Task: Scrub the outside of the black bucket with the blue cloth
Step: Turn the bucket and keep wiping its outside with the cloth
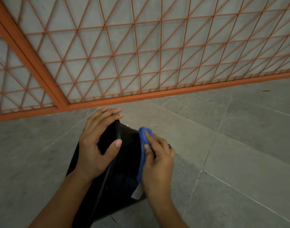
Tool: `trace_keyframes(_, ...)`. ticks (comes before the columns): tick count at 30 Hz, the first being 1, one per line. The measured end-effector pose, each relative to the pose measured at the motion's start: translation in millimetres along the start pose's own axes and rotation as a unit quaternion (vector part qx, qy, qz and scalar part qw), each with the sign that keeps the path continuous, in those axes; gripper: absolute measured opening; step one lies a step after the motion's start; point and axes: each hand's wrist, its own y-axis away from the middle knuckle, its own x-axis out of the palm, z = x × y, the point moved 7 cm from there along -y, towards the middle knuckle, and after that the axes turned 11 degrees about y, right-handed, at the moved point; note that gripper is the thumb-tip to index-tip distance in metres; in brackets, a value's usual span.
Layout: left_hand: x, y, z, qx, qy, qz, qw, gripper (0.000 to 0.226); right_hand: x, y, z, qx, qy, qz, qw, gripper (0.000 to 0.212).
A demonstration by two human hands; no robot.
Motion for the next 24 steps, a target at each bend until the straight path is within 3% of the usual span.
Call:
trace_keyframes(2, 2.8, -1.1, -0.8, 0.001, 0.006, 0.002, 1.0, 0.054, -6.9, -2.6, -14.5, 0.041, 0.004, -0.008, 0.999, 0.035)
trace_keyframes(6, 6.1, -0.5, -2.3, 0.013, 0.015, 0.01, 1.0, 0.06, -10.1, 21.2, 13.4, -0.065, 0.024, -0.058, 0.996, 0.041)
trace_keyframes(8, 6.0, 0.5, -2.2, 0.013, 0.008, 0.012, 1.0, 0.061, -6.6, 3.4, 14.8, -0.089, 0.054, -0.028, 0.994, 0.035)
trace_keyframes(10, 5.3, 1.2, -2.3, 0.01, 0.004, 0.008, 1.0, 0.059, -6.7, -17.6, 0.2, -0.061, 0.073, 0.019, 0.995, 0.03)
trace_keyframes(13, 5.9, 0.9, -2.9, 0.002, 0.022, 0.002, 1.0, 0.053, -15.4, -15.4, -30.7, 0.015, 0.064, 0.016, 0.998, 0.03)
trace_keyframes(16, 5.3, 0.8, -2.8, 0.005, 0.026, 0.005, 1.0, 0.061, -11.0, 4.8, -17.0, -0.024, 0.05, -0.028, 0.998, 0.035)
trace_keyframes(18, 3.3, 1.1, -1.3, 0.006, 0.019, 0.002, 1.0, 0.062, -5.4, -1.0, -8.7, -0.065, 0.059, -0.014, 0.996, 0.033)
trace_keyframes(21, 0.7, 1.1, 0.4, 0.005, 0.015, -0.005, 1.0, 0.064, -6.3, -23.9, -27.1, -0.026, 0.084, 0.03, 0.996, 0.03)
trace_keyframes(24, 3.4, -0.1, 0.8, 0.007, 0.035, -0.001, 0.999, 0.062, -14.7, -19.1, -43.7, 0.022, 0.072, -0.002, 0.997, 0.029)
